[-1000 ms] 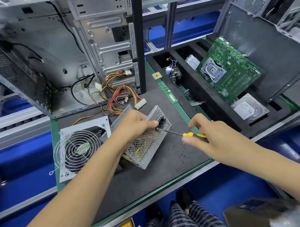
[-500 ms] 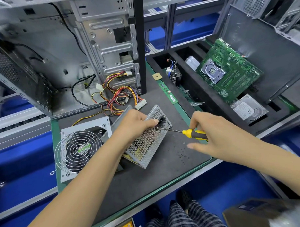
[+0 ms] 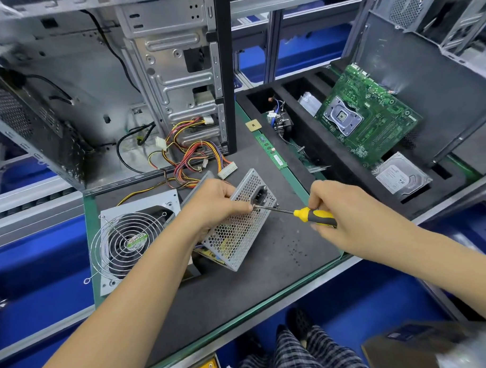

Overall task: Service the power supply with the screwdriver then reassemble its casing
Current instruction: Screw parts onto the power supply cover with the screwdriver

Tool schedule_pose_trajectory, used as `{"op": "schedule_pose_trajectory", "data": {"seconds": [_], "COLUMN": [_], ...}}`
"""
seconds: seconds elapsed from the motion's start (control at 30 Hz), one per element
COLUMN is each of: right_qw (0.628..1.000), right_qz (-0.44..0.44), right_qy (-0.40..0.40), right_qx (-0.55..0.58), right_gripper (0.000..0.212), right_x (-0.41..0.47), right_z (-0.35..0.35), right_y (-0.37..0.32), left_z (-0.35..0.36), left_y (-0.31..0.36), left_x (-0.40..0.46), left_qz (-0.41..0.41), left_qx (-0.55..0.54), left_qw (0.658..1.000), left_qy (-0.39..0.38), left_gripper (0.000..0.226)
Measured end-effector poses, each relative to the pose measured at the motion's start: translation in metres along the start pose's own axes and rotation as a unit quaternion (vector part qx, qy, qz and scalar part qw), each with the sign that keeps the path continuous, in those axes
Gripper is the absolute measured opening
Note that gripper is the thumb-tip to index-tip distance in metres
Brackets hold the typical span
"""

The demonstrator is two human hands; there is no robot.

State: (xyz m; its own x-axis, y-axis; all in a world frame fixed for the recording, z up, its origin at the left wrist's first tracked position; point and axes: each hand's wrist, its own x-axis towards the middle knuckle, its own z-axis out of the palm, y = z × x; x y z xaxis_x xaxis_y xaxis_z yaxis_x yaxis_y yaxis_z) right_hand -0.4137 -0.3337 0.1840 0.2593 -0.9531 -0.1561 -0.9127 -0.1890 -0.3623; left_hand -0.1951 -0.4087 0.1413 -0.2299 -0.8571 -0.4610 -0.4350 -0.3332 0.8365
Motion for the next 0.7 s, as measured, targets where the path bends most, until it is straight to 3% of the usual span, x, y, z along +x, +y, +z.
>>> {"op": "schedule_pose_trajectory", "data": {"seconds": [0.17, 0.27, 0.4, 0.53, 0.7], "right_qw": [0.974, 0.962, 0.997, 0.997, 0.988], "right_qz": [-0.106, -0.109, -0.033, 0.029, 0.056], "right_qy": [0.103, 0.057, 0.030, 0.016, -0.004], "right_qx": [-0.173, -0.242, -0.067, 0.071, 0.143], "right_gripper": [0.026, 0.027, 0.042, 0.047, 0.046], "right_x": [-0.009, -0.006, -0.002, 0.000, 0.000], "right_z": [-0.004, -0.003, -0.002, 0.005, 0.012], "right_y": [-0.010, -0.015, -0.003, 0.005, 0.015], "left_z": [0.001, 0.003, 0.007, 0.008, 0.012], "left_y": [0.000, 0.000, -0.002, -0.006, -0.013], "left_x": [-0.001, -0.001, -0.001, 0.001, 0.006], "left_qz": [0.007, 0.017, 0.032, 0.042, 0.042], "left_qx": [0.013, 0.016, 0.041, 0.071, 0.070], "left_qw": [1.000, 1.000, 0.999, 0.997, 0.997], "left_qy": [-0.005, -0.007, 0.002, 0.003, 0.008], "left_gripper": [0.010, 0.009, 0.005, 0.011, 0.013]}}
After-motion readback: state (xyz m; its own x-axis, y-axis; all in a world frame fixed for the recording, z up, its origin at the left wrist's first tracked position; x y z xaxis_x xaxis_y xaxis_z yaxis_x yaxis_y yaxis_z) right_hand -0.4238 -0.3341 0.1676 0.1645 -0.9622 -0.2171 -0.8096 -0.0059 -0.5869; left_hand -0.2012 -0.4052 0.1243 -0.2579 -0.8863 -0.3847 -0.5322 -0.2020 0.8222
